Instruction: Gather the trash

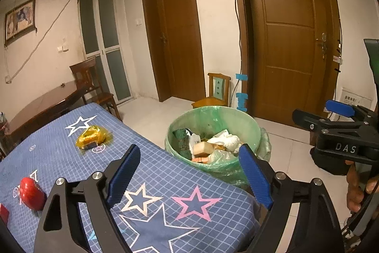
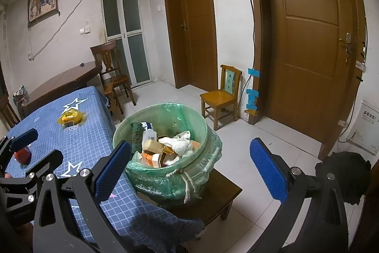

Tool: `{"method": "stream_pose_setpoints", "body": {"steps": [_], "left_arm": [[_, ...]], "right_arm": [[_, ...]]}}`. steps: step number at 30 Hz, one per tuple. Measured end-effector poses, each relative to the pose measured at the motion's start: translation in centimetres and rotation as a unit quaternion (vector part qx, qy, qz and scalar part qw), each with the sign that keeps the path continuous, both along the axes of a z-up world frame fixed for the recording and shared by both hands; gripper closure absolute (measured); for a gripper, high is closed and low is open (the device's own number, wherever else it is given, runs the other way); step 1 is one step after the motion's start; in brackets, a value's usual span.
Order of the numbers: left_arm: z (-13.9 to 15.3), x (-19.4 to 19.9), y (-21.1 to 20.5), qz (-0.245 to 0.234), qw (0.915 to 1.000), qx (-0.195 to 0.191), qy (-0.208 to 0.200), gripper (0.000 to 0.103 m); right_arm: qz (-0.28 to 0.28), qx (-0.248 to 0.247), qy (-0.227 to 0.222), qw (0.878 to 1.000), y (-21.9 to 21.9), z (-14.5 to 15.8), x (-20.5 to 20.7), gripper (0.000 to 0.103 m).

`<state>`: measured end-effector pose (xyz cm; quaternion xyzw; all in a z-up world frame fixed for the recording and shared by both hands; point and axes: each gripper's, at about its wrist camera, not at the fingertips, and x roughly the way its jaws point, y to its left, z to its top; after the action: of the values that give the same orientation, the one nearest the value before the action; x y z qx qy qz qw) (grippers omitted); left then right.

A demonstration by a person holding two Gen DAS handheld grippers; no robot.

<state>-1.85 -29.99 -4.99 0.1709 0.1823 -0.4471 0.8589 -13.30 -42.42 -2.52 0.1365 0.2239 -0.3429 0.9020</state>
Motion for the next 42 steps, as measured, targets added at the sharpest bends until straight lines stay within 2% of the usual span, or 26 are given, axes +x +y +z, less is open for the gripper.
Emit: {"method": "stream_pose_setpoints", "body": {"steps": [2, 6, 12, 19, 24, 30, 34, 37, 42], "left_arm": [[-0.1, 0.0, -0.1, 0.003, 1.0000, 0.004, -0.001, 0.017], [-0.4, 0.5, -0.7, -0.015, 0.9992, 0.030, 0.024, 0.017], [-0.4, 1.3, -0.4, -0.016, 0.9987, 0.022, 0.043, 0.012], [-0.3, 1.1, -0.4, -0.008, 0.9991, 0.016, 0.037, 0.006], [0.1, 1.2, -0.1, 0.015, 0.9994, 0.010, 0.028, 0.005], [0.5, 1.5, 0.2, 0.038, 0.9982, 0.014, 0.045, 0.005], [0.9, 0.2, 1.2, 0.036, 0.9992, -0.007, 0.014, 0.005], [0.9, -0.5, 0.7, 0.038, 0.9992, 0.009, -0.011, 0.005], [0.8, -0.5, 0.2, 0.038, 0.9990, 0.023, 0.000, 0.005]], "right_arm": [[0.000, 0.001, 0.001, 1.000, -0.1, -0.1, 0.2, 0.006], [-0.002, 0.005, 0.001, 1.000, -0.2, -0.2, 0.3, 0.006], [0.001, 0.005, 0.005, 1.000, -0.2, -0.4, 0.6, 0.006], [-0.003, 0.009, 0.006, 1.000, -0.3, -0.5, 0.4, 0.006], [-0.005, 0.011, 0.004, 1.000, -0.4, -0.6, 0.3, 0.006], [-0.005, 0.012, 0.004, 1.000, -0.5, -0.6, 0.3, 0.006], [-0.006, 0.013, 0.004, 1.000, -0.5, -0.7, 0.3, 0.006], [-0.006, 0.014, 0.003, 1.000, -0.4, -0.7, 0.3, 0.006], [-0.008, 0.014, 0.004, 1.000, -0.4, -0.7, 0.2, 0.006]]}}
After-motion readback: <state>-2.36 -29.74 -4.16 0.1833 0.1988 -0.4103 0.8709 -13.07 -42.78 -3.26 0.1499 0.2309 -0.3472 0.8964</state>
